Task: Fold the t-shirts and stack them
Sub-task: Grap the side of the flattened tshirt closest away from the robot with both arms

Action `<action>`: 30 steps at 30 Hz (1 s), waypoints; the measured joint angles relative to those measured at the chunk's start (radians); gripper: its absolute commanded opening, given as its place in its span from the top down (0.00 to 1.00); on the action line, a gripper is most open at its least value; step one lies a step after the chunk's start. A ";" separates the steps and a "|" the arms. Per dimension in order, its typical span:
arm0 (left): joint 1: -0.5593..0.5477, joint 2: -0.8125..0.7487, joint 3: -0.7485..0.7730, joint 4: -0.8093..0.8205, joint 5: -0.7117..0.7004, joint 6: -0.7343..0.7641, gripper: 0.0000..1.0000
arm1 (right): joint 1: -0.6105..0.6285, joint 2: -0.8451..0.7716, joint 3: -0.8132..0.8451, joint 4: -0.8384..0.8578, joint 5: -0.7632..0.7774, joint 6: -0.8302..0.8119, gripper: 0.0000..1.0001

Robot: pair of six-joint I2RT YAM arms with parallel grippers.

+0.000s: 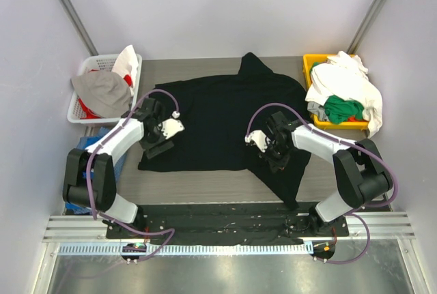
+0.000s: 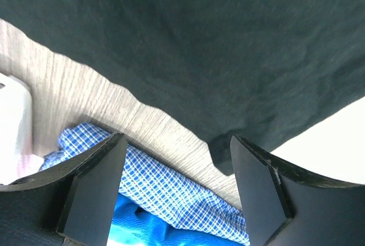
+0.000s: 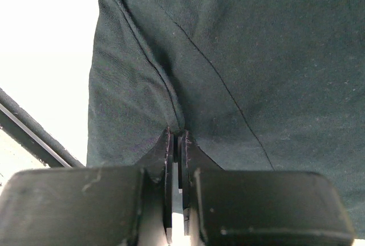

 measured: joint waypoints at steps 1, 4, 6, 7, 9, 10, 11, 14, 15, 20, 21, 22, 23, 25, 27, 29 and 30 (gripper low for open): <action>0.016 0.000 0.000 -0.006 0.010 0.010 0.23 | 0.000 0.000 0.000 0.000 0.001 0.000 0.99; 0.051 0.000 0.000 -0.033 0.037 0.025 0.23 | 0.000 -0.005 0.000 0.000 0.004 0.000 0.99; 0.068 -0.003 0.000 -0.060 0.064 0.036 0.23 | 0.000 -0.014 -0.003 0.000 0.007 0.000 0.99; 0.074 -0.011 -0.004 -0.071 0.080 0.038 0.23 | 0.000 -0.020 -0.006 0.002 0.008 0.000 0.99; 0.077 -0.048 -0.029 -0.082 0.108 0.040 0.23 | 0.000 -0.027 -0.013 0.003 0.008 0.000 0.99; 0.077 -0.068 -0.042 -0.088 0.118 0.041 0.23 | 0.000 -0.028 -0.015 0.003 0.008 0.000 0.99; 0.077 -0.094 -0.063 -0.094 0.132 0.042 0.23 | 0.000 -0.028 -0.018 0.003 0.008 0.000 0.99; 0.077 -0.134 -0.106 -0.114 0.156 0.047 0.23 | 0.000 -0.028 -0.025 0.005 0.011 0.000 0.99; 0.078 -0.135 -0.116 -0.115 0.160 0.048 0.23 | 0.000 -0.028 -0.026 0.006 0.011 0.000 0.99; 0.105 -0.113 -0.159 -0.114 0.178 0.064 0.24 | 0.000 -0.031 -0.032 0.013 0.012 0.000 0.99; 0.111 -0.105 -0.159 -0.113 0.179 0.065 0.24 | 0.000 -0.033 -0.033 0.013 0.013 0.000 0.99; 0.118 -0.095 -0.159 -0.109 0.182 0.067 0.25 | 0.000 -0.038 -0.036 0.016 0.014 0.000 0.99; 0.123 -0.087 -0.159 -0.108 0.183 0.068 0.25 | 0.000 -0.042 -0.038 0.017 0.015 0.000 0.99; 0.134 -0.072 -0.159 -0.102 0.185 0.071 0.25 | 0.000 -0.047 -0.042 0.018 0.016 0.000 0.99; 0.145 -0.059 -0.159 -0.094 0.187 0.076 0.26 | 0.000 -0.048 -0.042 0.018 0.018 0.000 0.99; 0.153 -0.049 -0.159 -0.086 0.188 0.082 0.27 | 0.000 -0.048 -0.042 0.018 0.018 0.000 0.99; 0.157 -0.044 -0.159 -0.083 0.190 0.084 0.27 | 0.000 -0.048 -0.042 0.018 0.018 0.000 0.99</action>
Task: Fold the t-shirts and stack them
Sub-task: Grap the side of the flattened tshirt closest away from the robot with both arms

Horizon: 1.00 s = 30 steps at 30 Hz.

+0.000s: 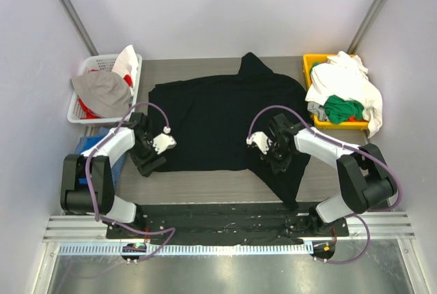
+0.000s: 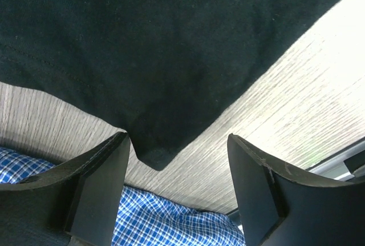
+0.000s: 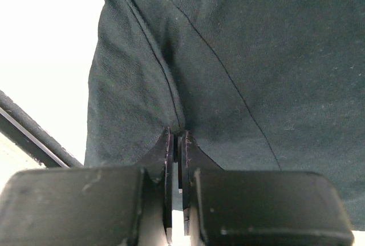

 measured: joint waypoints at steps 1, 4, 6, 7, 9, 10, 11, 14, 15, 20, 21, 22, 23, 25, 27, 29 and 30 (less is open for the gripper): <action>0.002 0.004 0.000 0.002 0.002 0.002 0.28 | 0.000 0.000 0.000 0.000 0.000 0.000 0.99; 0.010 0.020 0.001 0.012 0.005 0.005 0.33 | 0.000 0.000 0.000 0.000 0.000 0.003 0.99; 0.014 0.032 0.003 0.018 0.006 0.005 0.41 | 0.000 0.000 0.000 0.000 0.000 0.003 0.99; 0.015 0.039 0.006 0.021 0.009 0.005 0.46 | 0.000 0.000 0.000 0.000 0.000 0.003 0.99; 0.017 0.052 0.011 0.027 0.011 0.004 0.60 | 0.000 0.000 0.000 0.000 0.001 0.004 0.99; 0.018 0.058 0.014 0.031 0.010 0.003 0.65 | 0.000 0.000 0.000 0.000 0.001 0.006 0.99; 0.019 0.062 0.018 0.035 0.010 0.001 0.68 | 0.000 0.000 0.000 0.000 0.001 0.006 0.99; 0.019 0.076 0.031 0.040 0.011 -0.003 0.80 | 0.000 0.000 0.000 0.000 0.004 0.007 0.99; 0.019 0.079 0.034 0.040 0.011 -0.004 0.95 | 0.000 0.000 0.000 0.000 0.006 0.007 0.99; 0.019 0.080 0.045 0.033 0.019 -0.025 1.00 | 0.000 -0.018 0.006 -0.016 0.021 0.010 0.99; 0.019 0.079 0.050 0.026 0.020 -0.027 1.00 | 0.000 -0.024 0.013 -0.028 0.025 0.010 0.99; 0.019 0.077 0.056 0.018 0.020 -0.029 1.00 | 0.000 -0.034 0.022 -0.039 0.030 0.011 0.99; 0.019 0.074 0.061 0.010 0.021 -0.032 1.00 | 0.000 -0.047 0.038 -0.053 0.038 0.014 0.99; 0.019 0.060 0.069 -0.003 0.021 -0.040 1.00 | 0.000 -0.069 0.068 -0.070 0.049 0.016 0.99; 0.019 0.038 0.082 -0.019 0.022 -0.047 1.00 | 0.000 -0.090 0.112 -0.092 0.066 0.019 0.99; 0.019 0.014 0.099 -0.033 0.023 -0.048 1.00 | 0.000 -0.108 0.158 -0.106 0.078 0.023 0.99; 0.019 0.006 0.108 -0.038 0.023 -0.049 1.00 | 0.000 -0.113 0.183 -0.117 0.086 0.026 0.99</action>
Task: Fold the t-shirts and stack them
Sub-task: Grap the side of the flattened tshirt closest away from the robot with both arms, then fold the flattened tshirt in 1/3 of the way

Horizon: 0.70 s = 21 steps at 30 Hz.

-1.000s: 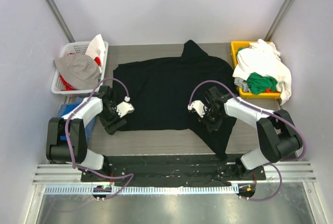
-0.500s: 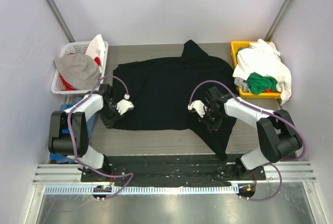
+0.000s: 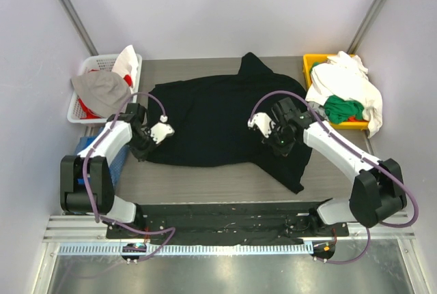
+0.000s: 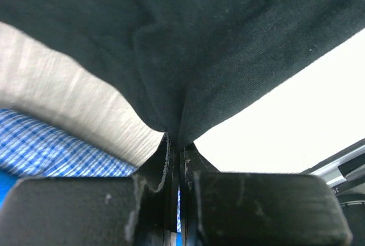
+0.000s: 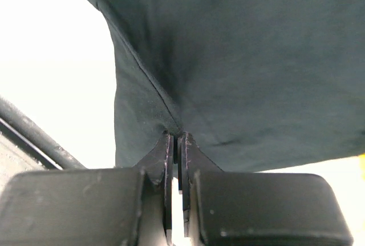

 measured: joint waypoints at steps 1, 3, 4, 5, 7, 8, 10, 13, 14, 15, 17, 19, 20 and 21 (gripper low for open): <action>0.000 -0.005 0.010 -0.005 0.000 -0.001 1.00 | 0.000 -0.003 0.016 -0.004 0.005 0.002 0.99; 0.000 -0.007 0.029 -0.012 0.001 -0.003 1.00 | 0.000 -0.003 0.053 -0.016 0.018 0.008 0.99; 0.000 -0.007 0.038 -0.015 0.000 -0.004 1.00 | 0.000 -0.003 0.068 -0.021 0.027 0.009 0.99; 0.000 -0.007 0.048 -0.018 0.001 -0.005 1.00 | 0.000 -0.002 0.084 -0.031 0.036 0.011 0.99; 0.000 -0.002 0.072 -0.028 0.001 -0.007 1.00 | 0.000 0.005 0.109 -0.042 0.054 0.011 0.99; 0.000 0.005 0.088 -0.030 0.001 -0.009 1.00 | 0.000 0.013 0.125 -0.048 0.066 0.010 0.99; 0.000 0.026 0.123 -0.032 0.003 -0.014 1.00 | 0.000 0.039 0.161 -0.058 0.086 0.008 0.99; 0.000 0.077 0.178 -0.034 0.004 -0.024 1.00 | 0.000 0.088 0.217 -0.062 0.117 0.002 0.99; 0.000 0.099 0.195 -0.032 0.003 -0.026 1.00 | 0.000 0.111 0.241 -0.065 0.133 -0.002 0.99; 0.000 0.116 0.209 -0.032 0.003 -0.028 1.00 | 0.000 0.130 0.260 -0.064 0.143 -0.005 0.99; 0.000 0.158 0.241 -0.034 0.003 -0.031 1.00 | 0.000 0.178 0.305 -0.065 0.171 -0.013 0.99; 0.000 0.192 0.270 -0.035 0.003 -0.033 1.00 | 0.000 0.226 0.352 -0.065 0.195 -0.019 0.99; 0.000 0.206 0.284 -0.036 0.003 -0.034 1.00 | 0.000 0.247 0.374 -0.065 0.206 -0.021 0.99; 0.000 0.218 0.299 -0.038 0.002 -0.035 1.00 | 0.000 0.269 0.399 -0.066 0.218 -0.026 0.99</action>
